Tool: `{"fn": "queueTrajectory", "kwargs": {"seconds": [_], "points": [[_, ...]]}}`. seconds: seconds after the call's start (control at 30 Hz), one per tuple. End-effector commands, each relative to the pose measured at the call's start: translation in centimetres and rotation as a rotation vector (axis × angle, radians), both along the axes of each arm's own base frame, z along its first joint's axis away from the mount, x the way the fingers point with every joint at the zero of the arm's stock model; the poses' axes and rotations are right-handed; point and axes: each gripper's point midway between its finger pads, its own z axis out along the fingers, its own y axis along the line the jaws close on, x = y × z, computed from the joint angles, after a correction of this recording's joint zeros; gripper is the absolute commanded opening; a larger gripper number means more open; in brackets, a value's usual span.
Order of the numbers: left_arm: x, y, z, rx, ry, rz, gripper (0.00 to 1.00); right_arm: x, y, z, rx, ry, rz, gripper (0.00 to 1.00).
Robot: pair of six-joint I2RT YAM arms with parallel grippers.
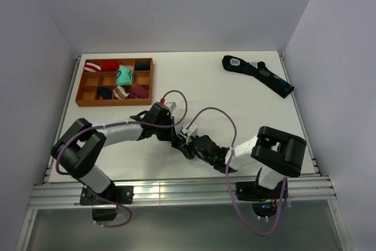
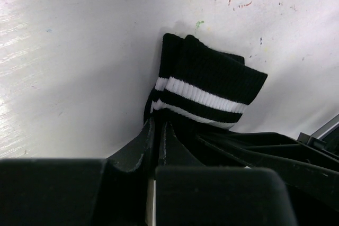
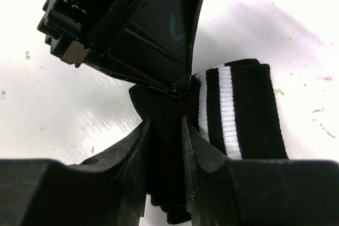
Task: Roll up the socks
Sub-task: Roll the sock at the center of the board.
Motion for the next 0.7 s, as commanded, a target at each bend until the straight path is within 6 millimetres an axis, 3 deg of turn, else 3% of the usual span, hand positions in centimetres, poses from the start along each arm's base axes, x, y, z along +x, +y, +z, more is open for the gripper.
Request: {"fn": "queueTrajectory", "kwargs": {"seconds": [0.0, 0.3, 0.5, 0.67], "points": [[-3.0, 3.0, -3.1, 0.115, 0.122, 0.011, 0.00, -1.4, -2.4, -4.4, -0.120, 0.097, -0.026, 0.29], [-2.3, 3.2, -2.3, 0.069, 0.112, 0.072, 0.04, -2.2, -1.7, -5.0, -0.069, 0.213, -0.016, 0.24], [-0.7, 3.6, -0.9, 0.008, 0.055, 0.180, 0.13, -2.6, -1.6, -6.1, -0.035, 0.381, -0.040, 0.22], [0.3, 3.6, 0.6, -0.057, 0.005, 0.232, 0.26, -2.3, -2.3, -6.3, -0.017, 0.507, -0.105, 0.22]]}}
